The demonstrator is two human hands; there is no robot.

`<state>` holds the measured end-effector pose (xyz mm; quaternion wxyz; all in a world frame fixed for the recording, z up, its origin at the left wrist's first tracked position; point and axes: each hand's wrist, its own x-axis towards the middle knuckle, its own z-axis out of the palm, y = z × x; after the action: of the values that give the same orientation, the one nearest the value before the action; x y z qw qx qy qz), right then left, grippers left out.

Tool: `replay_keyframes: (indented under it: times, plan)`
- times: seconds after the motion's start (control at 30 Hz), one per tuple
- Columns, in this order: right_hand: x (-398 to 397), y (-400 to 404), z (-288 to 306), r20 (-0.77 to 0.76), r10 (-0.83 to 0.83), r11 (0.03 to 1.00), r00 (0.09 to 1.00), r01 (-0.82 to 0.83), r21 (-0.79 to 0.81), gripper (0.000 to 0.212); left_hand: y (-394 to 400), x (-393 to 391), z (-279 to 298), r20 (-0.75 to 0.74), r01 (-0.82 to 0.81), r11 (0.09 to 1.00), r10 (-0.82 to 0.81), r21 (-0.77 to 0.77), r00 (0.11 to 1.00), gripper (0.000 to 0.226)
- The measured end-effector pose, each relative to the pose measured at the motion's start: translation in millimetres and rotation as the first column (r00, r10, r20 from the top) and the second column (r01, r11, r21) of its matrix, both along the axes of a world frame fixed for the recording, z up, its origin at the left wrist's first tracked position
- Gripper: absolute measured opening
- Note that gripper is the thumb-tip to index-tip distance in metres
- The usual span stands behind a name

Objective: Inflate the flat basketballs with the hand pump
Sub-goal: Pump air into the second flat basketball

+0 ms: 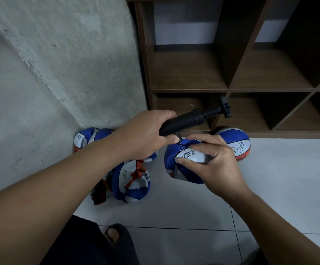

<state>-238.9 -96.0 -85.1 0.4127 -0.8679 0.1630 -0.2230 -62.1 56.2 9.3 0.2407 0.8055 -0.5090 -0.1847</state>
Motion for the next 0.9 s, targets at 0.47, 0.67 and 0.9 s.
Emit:
replay_keyframes:
  times: [0.47, 0.67, 0.9]
  plan:
    - [0.9, 2.7, -2.9, -0.012, 0.002, 1.0, 1.0, -0.001, 0.017, 0.03, -2.3, -5.6, -5.0, 0.1, 0.064, 0.997, -0.068, 0.039, 0.993, 0.012]
    - [4.2, 4.2, -6.2, -0.022, -0.003, 0.986, 1.0, 0.007, 0.168, 0.027, -2.8, -5.5, -7.6, 0.039, 0.032, 0.999, -0.031, -0.023, 0.999, 0.014]
    - [5.6, 3.7, -1.8, -0.005, -0.002, 0.965, 1.0, 0.003, 0.26, 0.025, -2.1, -4.3, -7.9, -0.017, 0.011, 0.998, -0.012, -0.064, 1.0, 0.026]
